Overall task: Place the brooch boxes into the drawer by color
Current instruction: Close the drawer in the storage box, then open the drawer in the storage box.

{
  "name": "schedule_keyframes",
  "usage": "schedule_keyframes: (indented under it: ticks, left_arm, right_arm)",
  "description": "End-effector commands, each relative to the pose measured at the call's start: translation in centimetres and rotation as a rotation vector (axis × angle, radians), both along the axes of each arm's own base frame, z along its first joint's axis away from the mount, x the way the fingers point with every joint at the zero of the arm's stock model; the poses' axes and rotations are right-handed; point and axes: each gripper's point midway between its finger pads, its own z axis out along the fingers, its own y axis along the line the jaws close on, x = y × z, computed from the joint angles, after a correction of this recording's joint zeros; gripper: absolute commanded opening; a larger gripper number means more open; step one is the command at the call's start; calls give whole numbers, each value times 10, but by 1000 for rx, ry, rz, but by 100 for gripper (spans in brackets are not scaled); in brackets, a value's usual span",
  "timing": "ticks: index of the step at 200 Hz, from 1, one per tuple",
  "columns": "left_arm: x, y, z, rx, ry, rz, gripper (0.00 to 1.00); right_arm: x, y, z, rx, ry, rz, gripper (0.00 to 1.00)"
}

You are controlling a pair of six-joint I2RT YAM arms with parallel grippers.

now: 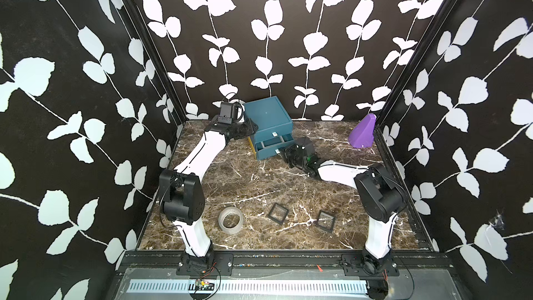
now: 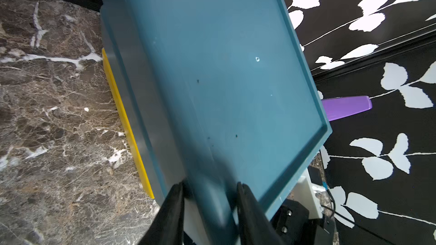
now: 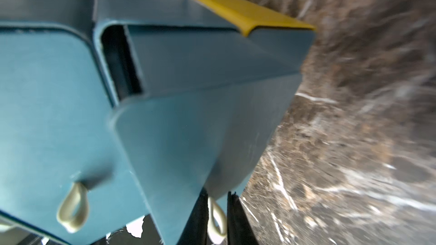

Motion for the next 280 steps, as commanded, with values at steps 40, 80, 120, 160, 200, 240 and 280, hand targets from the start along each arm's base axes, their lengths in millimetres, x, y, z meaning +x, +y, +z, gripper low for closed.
schedule_keyframes:
  ticks: [40, 80, 120, 160, 200, 240, 280]
  left_arm:
    - [-26, -5, -19, 17, 90, -42, 33]
    - [-26, -5, -18, 17, 85, -43, 34]
    - [-27, -5, -14, 20, 79, -41, 34]
    - [-29, -1, -12, 37, 74, -38, 35]
    - [-30, 1, -10, 52, 70, -35, 39]
    - [-31, 2, -8, 60, 64, -35, 42]
    - [-31, 3, -7, 66, 62, -37, 43]
  right_arm:
    - [29, 22, 16, 79, -20, -61, 18]
    - [38, 31, 18, 101, -20, -72, 17]
    - [40, 40, 17, 115, -10, -76, 17]
    - [38, 47, 19, 124, -7, -70, 17]
    - [30, 38, 18, 115, -5, -73, 22]
    - [6, 8, 3, 70, 17, -72, 40]
    - [-2, 8, -23, 90, 35, -48, 46]
